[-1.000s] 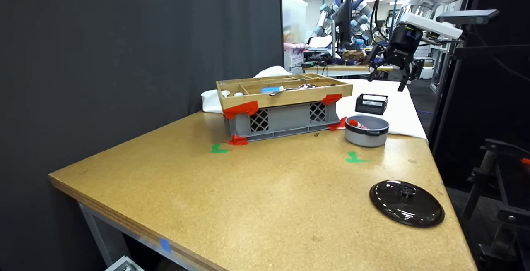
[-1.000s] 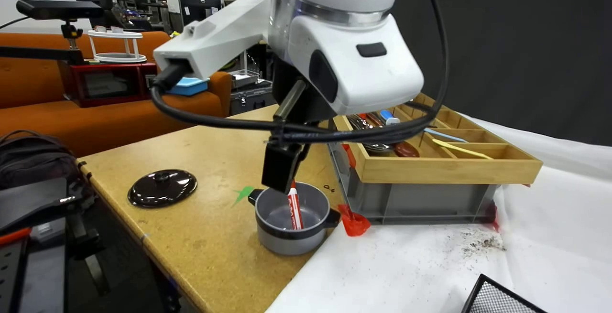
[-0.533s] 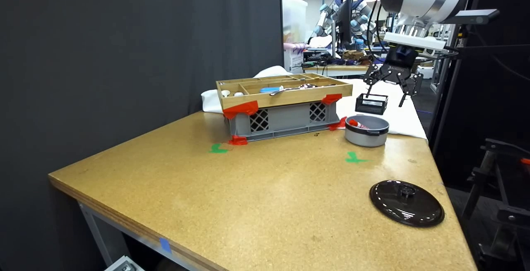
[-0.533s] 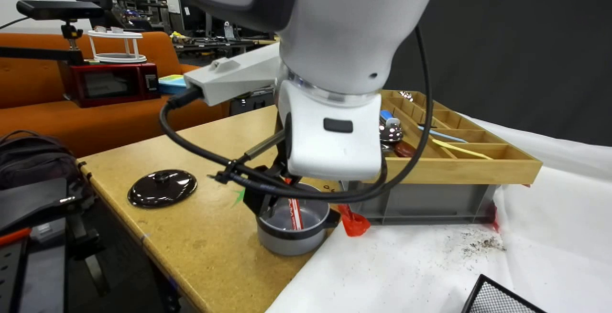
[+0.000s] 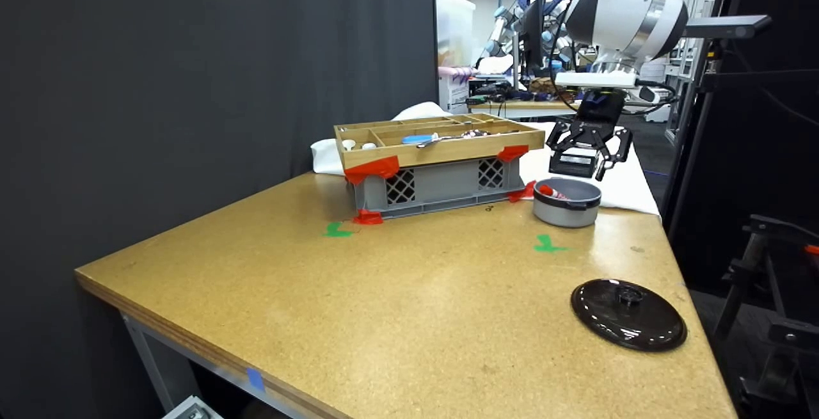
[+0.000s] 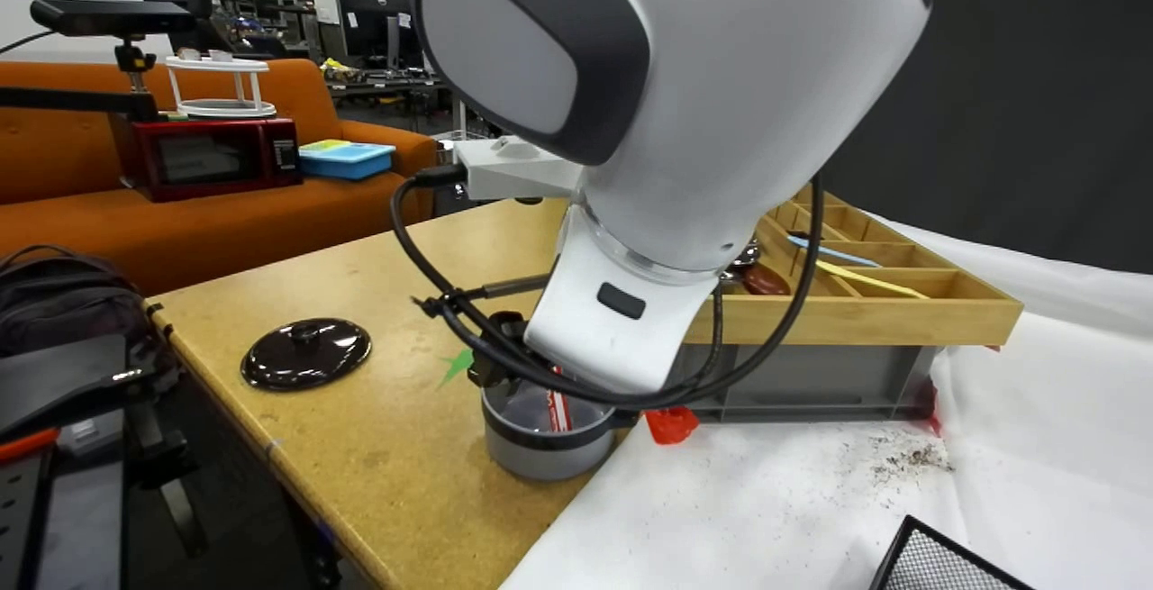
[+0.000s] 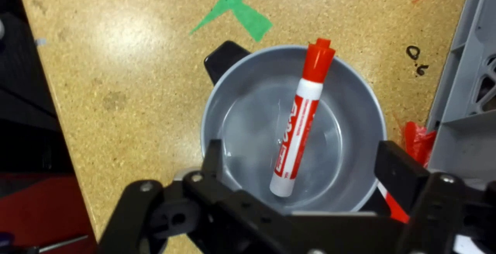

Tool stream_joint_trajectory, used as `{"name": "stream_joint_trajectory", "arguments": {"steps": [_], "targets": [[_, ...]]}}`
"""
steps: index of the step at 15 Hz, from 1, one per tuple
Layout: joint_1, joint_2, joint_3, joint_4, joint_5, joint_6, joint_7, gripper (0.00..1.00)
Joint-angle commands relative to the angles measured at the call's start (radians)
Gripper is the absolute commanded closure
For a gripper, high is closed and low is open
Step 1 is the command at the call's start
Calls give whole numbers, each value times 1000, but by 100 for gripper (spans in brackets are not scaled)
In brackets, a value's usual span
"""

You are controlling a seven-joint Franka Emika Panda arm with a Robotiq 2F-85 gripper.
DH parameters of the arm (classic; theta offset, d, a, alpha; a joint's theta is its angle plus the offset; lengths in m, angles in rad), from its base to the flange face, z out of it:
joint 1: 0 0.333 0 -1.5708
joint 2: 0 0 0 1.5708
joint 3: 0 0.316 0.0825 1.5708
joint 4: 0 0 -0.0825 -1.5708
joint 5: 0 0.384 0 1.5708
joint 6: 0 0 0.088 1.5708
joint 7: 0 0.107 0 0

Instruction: Pick the marker from the bowl and put it on the table

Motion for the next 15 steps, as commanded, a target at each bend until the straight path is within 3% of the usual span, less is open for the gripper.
{"name": "stream_joint_trajectory", "arguments": {"steps": [1, 10, 13, 15], "targets": [[-33, 40, 37, 28, 148, -34, 58, 0], [-38, 117, 54, 24, 733, 9, -65, 0], [-36, 107, 43, -10, 839, -4, -146, 0], [-36, 87, 36, -36, 847, -23, -186, 0]]}}
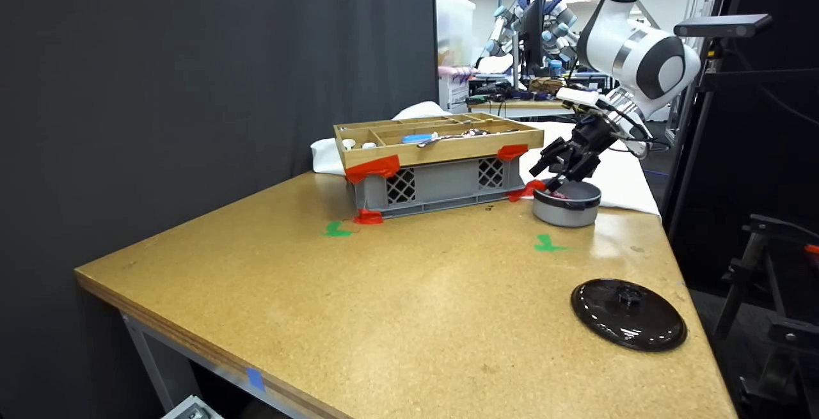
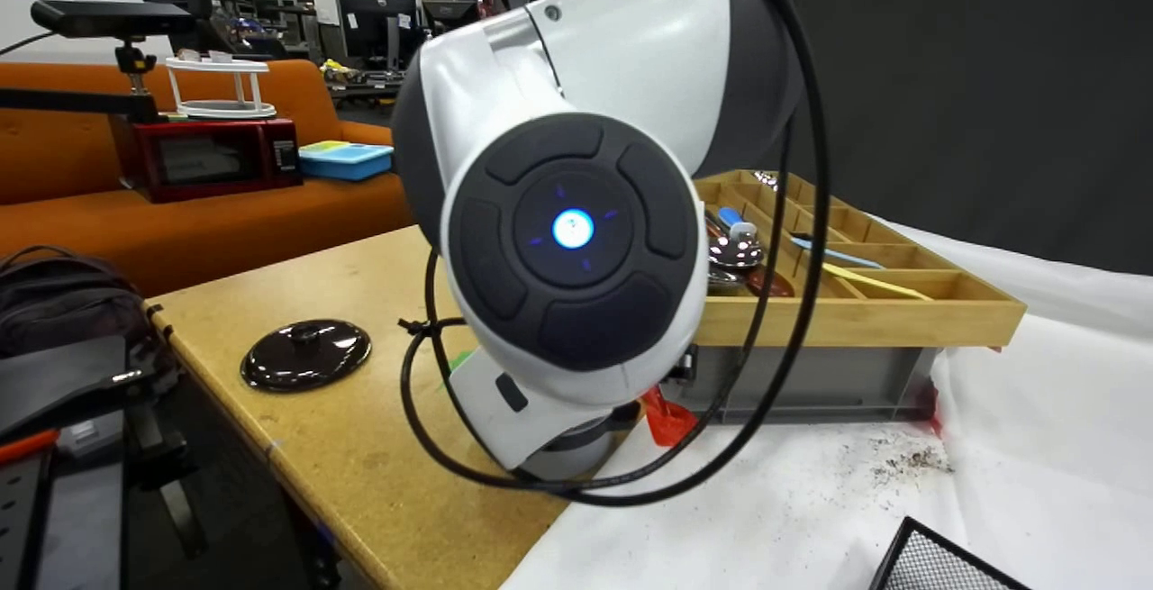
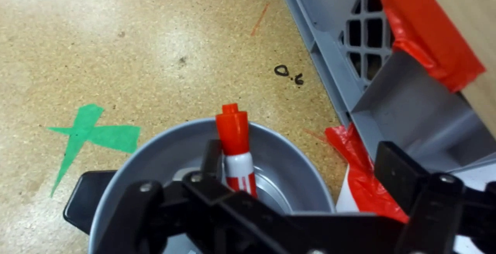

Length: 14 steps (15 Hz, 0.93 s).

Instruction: Pick the marker from the bowl and put it on the table

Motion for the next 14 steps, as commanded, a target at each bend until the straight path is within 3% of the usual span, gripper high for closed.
{"name": "stream_joint_trajectory", "arguments": {"steps": [1, 8, 14], "targets": [[-15, -50, 1, -55, 13, -30, -83, 0], [-8, -149, -14, -173, -150, -54, -130, 0], [-5, -151, -9, -178, -132, -34, -169, 0]]}}
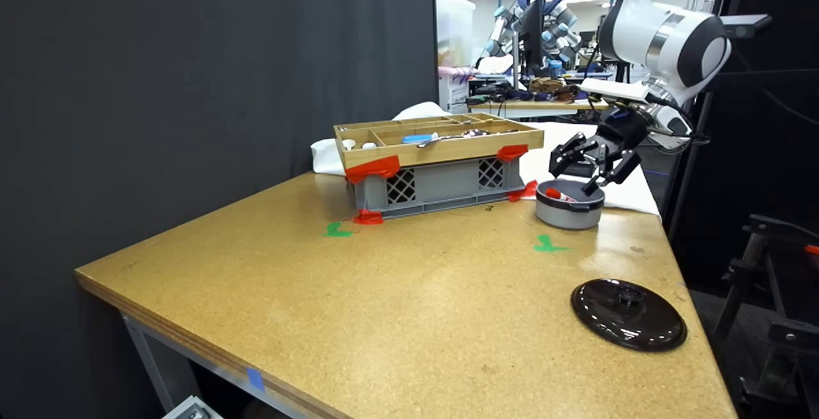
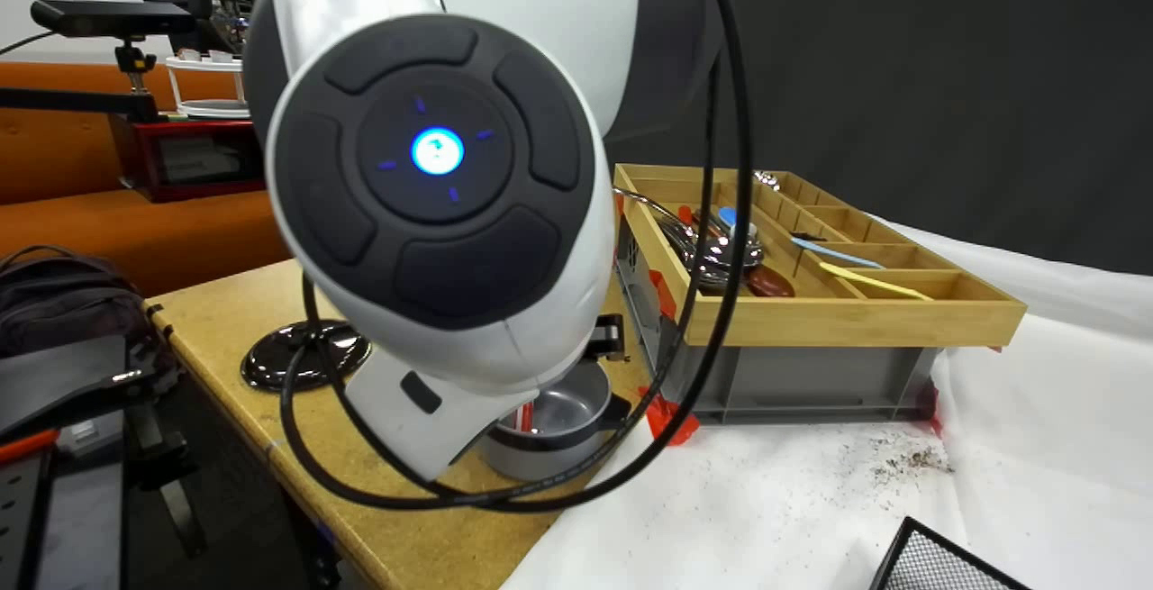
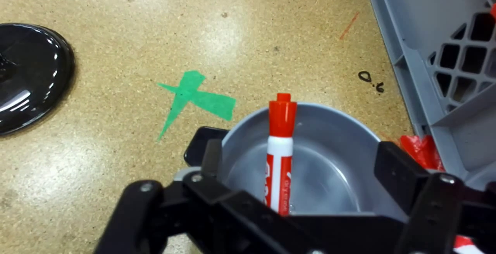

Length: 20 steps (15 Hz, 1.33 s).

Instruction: Pick the marker from the bowl and put it on the table

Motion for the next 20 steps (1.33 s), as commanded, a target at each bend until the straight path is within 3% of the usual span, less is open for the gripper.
{"name": "stream_joint_trajectory", "arguments": {"steps": [1, 3, 4, 8, 9, 12, 13, 17, 18, 20], "targets": [[0, 1, 3, 2, 20, 0, -39, 0], [3, 22, 8, 15, 28, 5, -41, 0], [5, 31, 10, 21, 32, 7, -41, 18], [12, 76, 15, 44, 52, 16, -45, 49], [13, 88, 15, 51, 57, 18, -46, 46], [18, 121, 18, 74, 79, 22, -51, 52], [20, 129, 20, 81, 87, 22, -53, 72], [29, 122, 23, 80, 124, 24, -89, 98], [35, 103, 22, 69, 133, 34, -105, 100], [47, 68, 21, 48, 140, 52, -136, 95]]}}
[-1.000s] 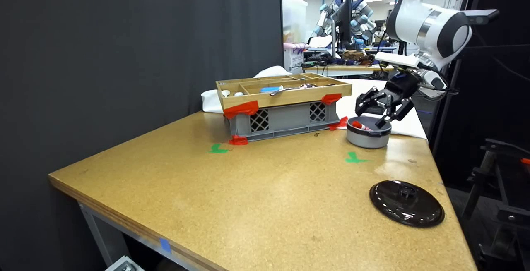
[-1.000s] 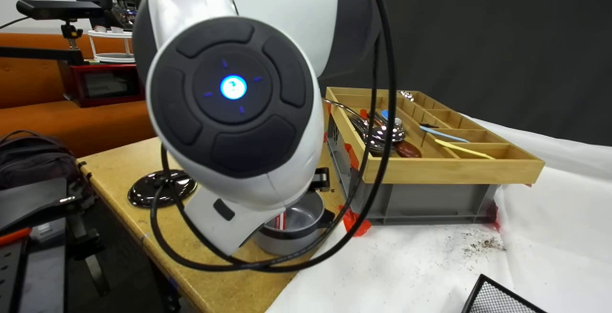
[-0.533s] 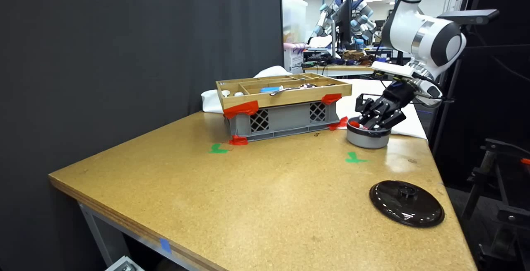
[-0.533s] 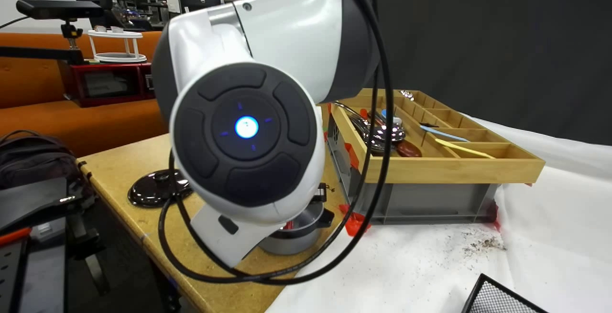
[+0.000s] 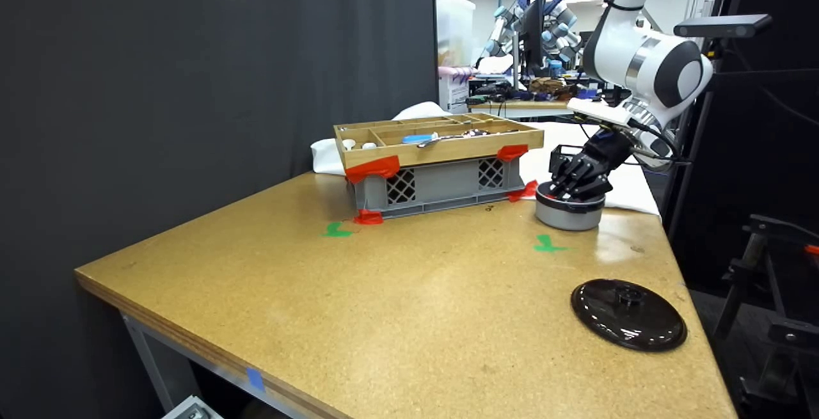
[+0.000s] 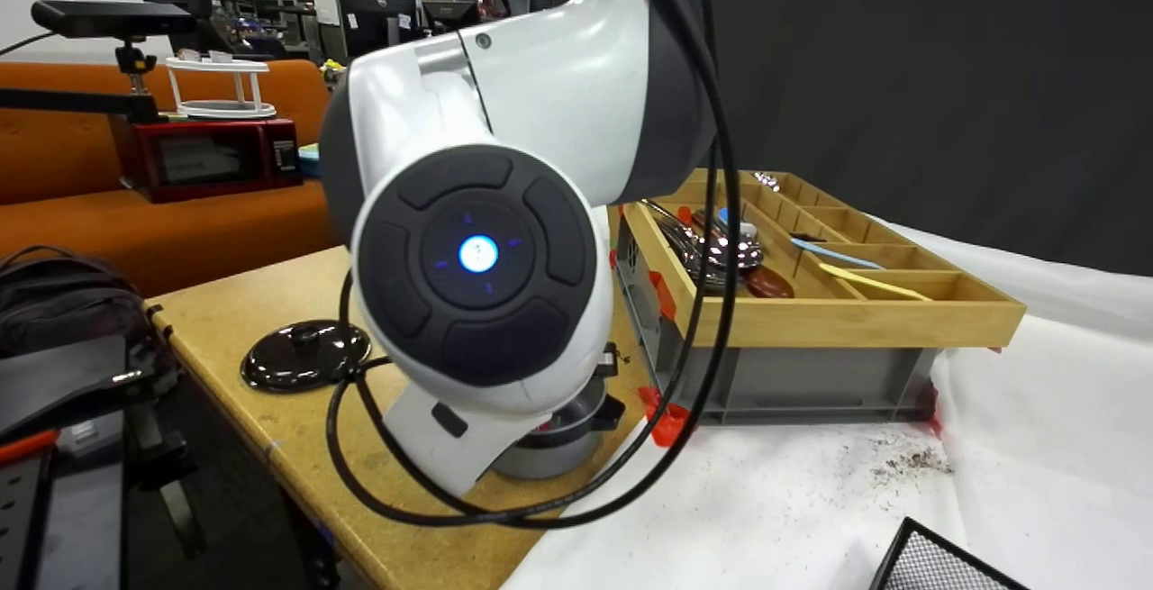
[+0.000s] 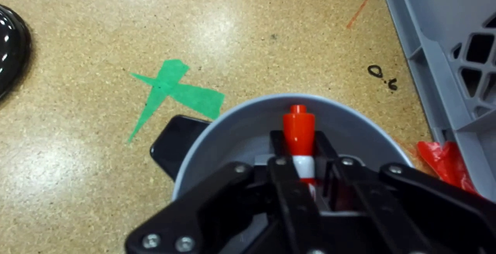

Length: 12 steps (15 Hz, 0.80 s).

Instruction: Pick the marker from the bowl and put it on the table

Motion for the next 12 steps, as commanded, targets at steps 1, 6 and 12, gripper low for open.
{"name": "stream_joint_trajectory", "arguments": {"steps": [1, 6, 12], "targets": [[20, -72, 3, -40, 32, 48, -66, 95], [37, -210, 2, -108, 7, 92, -89, 95], [138, -343, 113, -199, -44, 121, -98, 95]]}}
